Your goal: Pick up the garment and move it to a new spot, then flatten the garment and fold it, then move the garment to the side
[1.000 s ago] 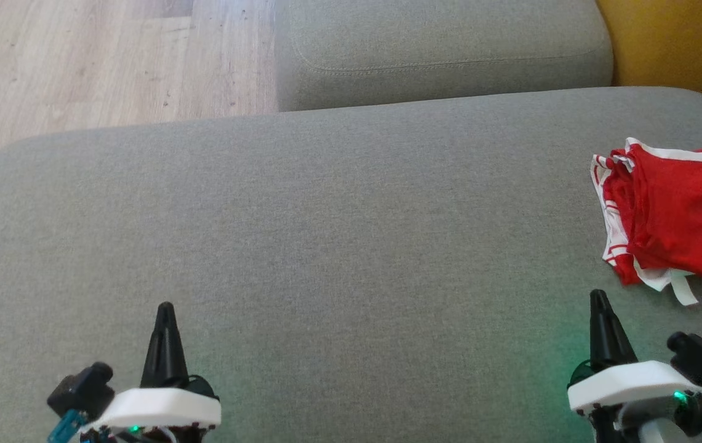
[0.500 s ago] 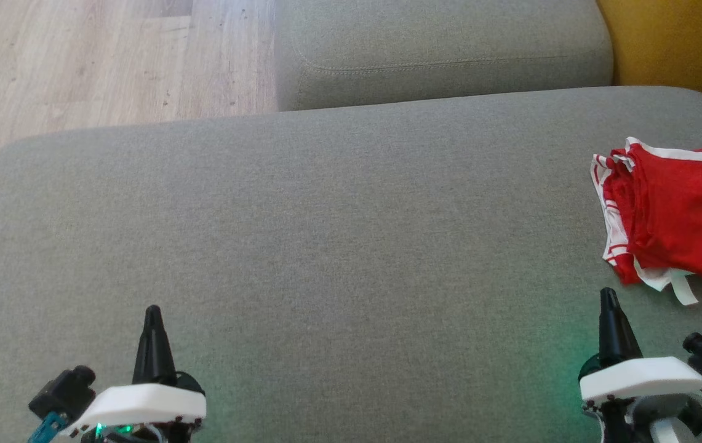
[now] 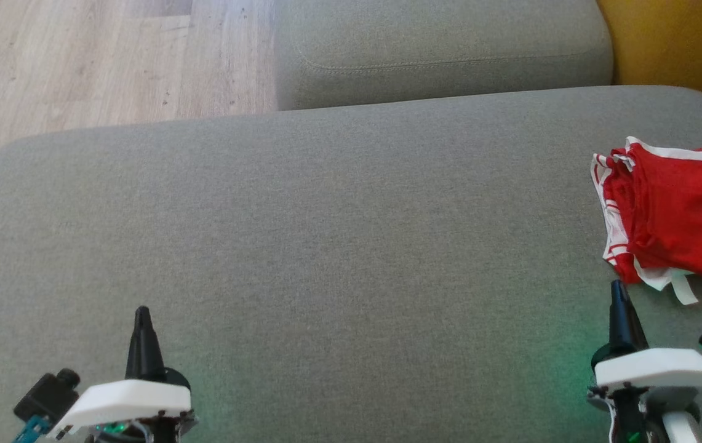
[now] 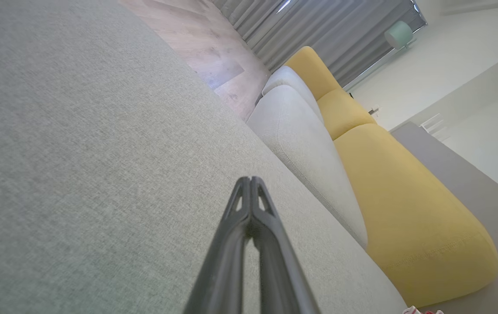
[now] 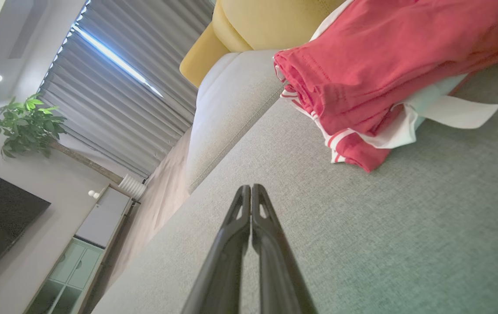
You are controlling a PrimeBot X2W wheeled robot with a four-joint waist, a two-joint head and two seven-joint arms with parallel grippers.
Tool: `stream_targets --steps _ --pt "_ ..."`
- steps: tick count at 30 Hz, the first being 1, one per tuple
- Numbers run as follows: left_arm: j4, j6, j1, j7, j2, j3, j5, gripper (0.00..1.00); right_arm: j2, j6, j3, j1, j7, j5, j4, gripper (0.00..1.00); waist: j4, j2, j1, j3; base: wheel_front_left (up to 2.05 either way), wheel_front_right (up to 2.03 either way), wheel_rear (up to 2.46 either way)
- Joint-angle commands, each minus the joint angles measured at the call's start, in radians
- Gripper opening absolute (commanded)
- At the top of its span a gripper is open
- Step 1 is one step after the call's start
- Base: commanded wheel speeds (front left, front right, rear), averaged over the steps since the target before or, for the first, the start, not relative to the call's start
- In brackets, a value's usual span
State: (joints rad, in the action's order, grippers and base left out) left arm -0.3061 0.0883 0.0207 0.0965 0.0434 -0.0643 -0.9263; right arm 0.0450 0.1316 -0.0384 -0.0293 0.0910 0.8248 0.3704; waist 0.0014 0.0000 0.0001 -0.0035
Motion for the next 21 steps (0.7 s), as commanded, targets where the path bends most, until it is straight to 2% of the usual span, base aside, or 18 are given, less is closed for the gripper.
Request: stream_targets --steps 1,21 --pt "0.037 0.004 0.057 -0.006 0.003 0.025 -0.018 0.00 0.003 0.000 0.004 -0.050 -0.005 0.023 -0.040 0.00 0.000 0.0000 -0.0001 0.000 0.00 0.00 0.00" --pt "0.044 0.015 0.066 -0.065 0.004 0.070 -0.211 0.00 0.004 -0.001 -0.019 -0.059 -0.063 0.244 -0.065 0.00 0.000 0.0000 -0.0001 0.002 0.00 0.00 0.00"
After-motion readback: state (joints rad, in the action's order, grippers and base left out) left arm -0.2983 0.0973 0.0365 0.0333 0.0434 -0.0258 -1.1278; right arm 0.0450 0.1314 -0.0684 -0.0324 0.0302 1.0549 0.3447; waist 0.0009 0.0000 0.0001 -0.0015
